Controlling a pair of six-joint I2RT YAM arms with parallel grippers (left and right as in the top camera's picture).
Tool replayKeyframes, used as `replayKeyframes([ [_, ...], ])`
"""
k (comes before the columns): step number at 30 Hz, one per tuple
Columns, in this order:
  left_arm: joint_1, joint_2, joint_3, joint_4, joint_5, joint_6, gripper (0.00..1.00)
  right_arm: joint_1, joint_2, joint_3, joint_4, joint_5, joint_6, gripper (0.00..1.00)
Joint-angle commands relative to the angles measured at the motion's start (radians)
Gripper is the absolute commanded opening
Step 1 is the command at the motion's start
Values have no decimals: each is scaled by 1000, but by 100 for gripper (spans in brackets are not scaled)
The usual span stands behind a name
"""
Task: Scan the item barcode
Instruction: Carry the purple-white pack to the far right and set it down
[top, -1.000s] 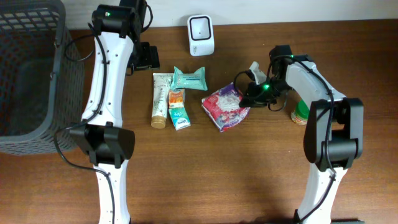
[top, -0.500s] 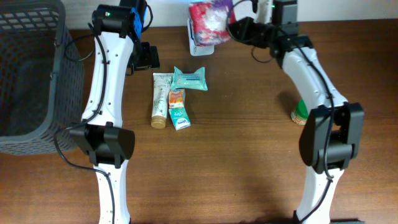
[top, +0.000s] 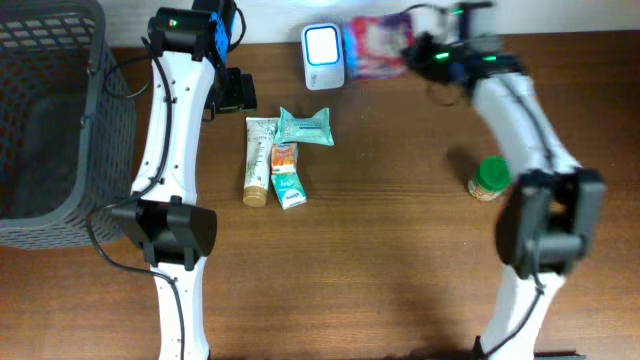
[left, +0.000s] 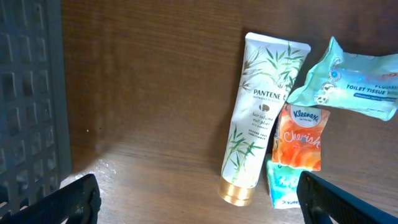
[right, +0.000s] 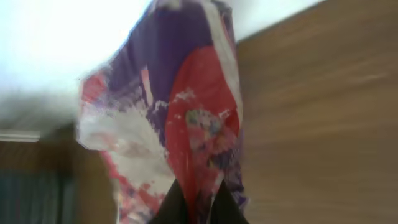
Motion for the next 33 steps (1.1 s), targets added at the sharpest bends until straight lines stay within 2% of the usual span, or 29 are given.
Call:
replayKeyframes([
  [1, -6, -8, -2, -2, -14, 15, 99, -215, -186, 31, -144, 113, -12, 4],
  [3, -5, -8, -2, -2, -14, 15, 99, -401, -208, 31, -285, 112, -57, 4],
  [6, -6, -8, -2, -2, -14, 15, 99, -595, -179, 29, -410, 114, -137, 4],
  [8, -14, -8, -2, -2, -14, 15, 99, -678, -153, 22, -435, 127, -135, 4],
  [10, -15, -8, -2, -2, -14, 15, 99, -734, -116, 18, -433, 128, -92, 4],
  [12, -15, -8, -2, -2, -14, 15, 99, -769, -54, 18, -410, 128, 60, 4],
  [15, -15, -8, -2, -2, -14, 15, 99, -773, 23, 18, -319, 127, 105, 6],
  [17, -16, -8, -2, -2, -14, 15, 99, -772, 48, 18, -253, 122, 60, 34],
  [18, -16, -8, -2, -2, -14, 15, 99, -772, 48, 19, -228, 116, -12, 66],
  [19, -16, -8, -2, -2, -14, 15, 99, -772, 41, 25, -231, 115, -58, 82],
  [22, -6, -8, -2, -2, -14, 15, 99, -772, 2, 48, -293, 46, -124, 87],
  [25, -5, -8, -2, -2, -14, 15, 99, -755, -75, 55, -325, -250, -202, 87],
  [27, -5, -8, -2, -2, -14, 15, 99, -689, -111, 55, -377, -500, -370, 87],
  [29, -5, -8, -2, -2, -14, 15, 99, -613, -116, 55, -457, -486, -417, 87],
  [31, 4, -8, -2, -2, -14, 15, 99, -527, -116, 54, -558, -345, -418, 86],
  [33, 5, -8, -2, -2, -14, 15, 99, -415, -115, 53, -690, -60, -420, 84],
])
